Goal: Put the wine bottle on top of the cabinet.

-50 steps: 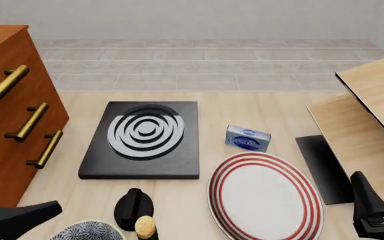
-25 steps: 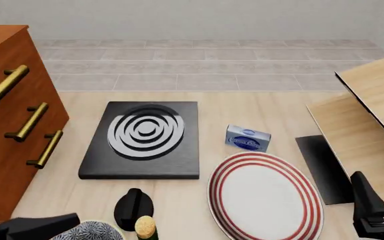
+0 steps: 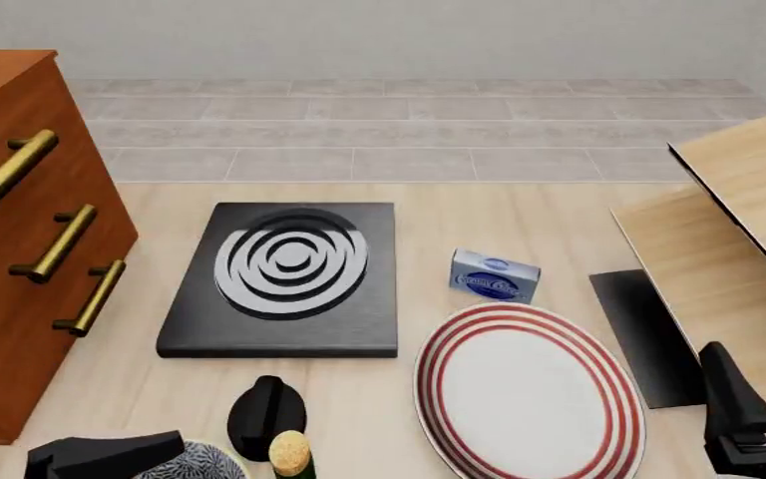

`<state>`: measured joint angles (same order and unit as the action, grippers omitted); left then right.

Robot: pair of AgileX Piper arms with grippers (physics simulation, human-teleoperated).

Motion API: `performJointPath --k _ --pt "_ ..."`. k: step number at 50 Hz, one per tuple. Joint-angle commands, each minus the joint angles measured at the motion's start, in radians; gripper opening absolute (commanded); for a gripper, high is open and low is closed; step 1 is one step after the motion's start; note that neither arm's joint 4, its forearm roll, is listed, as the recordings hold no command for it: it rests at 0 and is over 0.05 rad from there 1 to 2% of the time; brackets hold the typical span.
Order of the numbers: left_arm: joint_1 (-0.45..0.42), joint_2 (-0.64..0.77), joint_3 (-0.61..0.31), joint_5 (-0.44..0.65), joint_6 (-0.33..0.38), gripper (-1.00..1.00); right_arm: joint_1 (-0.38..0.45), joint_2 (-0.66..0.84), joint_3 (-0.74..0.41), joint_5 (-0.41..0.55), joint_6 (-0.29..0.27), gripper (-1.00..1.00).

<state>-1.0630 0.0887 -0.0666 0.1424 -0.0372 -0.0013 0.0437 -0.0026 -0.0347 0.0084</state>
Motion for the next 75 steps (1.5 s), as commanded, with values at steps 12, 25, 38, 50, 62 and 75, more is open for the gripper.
performJointPath --k 12,25,38,50,62,75 --pt "-0.011 0.126 0.046 -0.153 -0.013 1.0 0.0 0.0 0.0 0.0 0.0 1.0" --pt "-0.02 0.225 0.062 -0.259 -0.024 1.0 0.0 0.0 0.0 0.0 0.0 1.0" --pt "-0.034 0.343 0.066 -0.374 -0.036 1.0 0.0 -0.001 0.0 0.0 0.0 1.0" --pt "-0.048 0.465 0.066 -0.489 -0.05 1.0 0.0 0.0 0.0 0.0 0.0 1.0" --pt "-0.06 0.581 0.066 -0.596 -0.059 1.0 0.0 0.0 0.0 0.0 0.0 1.0" --pt "-0.077 0.734 0.066 -0.737 -0.069 1.0 0.0 0.0 0.0 0.0 0.0 1.0"
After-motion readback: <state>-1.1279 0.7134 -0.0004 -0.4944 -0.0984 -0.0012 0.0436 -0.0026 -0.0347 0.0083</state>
